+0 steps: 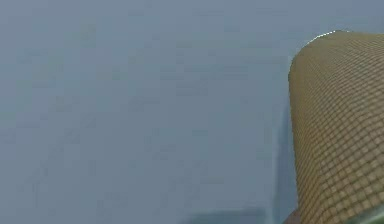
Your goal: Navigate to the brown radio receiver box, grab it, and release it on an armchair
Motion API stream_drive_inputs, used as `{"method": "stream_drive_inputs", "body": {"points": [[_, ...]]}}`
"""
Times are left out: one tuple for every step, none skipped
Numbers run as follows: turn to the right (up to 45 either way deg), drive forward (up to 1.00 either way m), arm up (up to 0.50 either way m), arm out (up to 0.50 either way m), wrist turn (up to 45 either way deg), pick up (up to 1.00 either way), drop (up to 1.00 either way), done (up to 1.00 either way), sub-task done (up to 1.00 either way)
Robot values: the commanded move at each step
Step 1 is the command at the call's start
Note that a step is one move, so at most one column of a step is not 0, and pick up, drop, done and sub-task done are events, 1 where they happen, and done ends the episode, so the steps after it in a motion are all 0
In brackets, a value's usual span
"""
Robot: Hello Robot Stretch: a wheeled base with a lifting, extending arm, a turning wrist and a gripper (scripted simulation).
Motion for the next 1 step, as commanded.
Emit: {"method": "stream_drive_inputs", "body": {"points": [[0.0, 0.00, 0.00, 0.00, 0.0, 0.00, 0.00, 1.00, 0.00]]}}
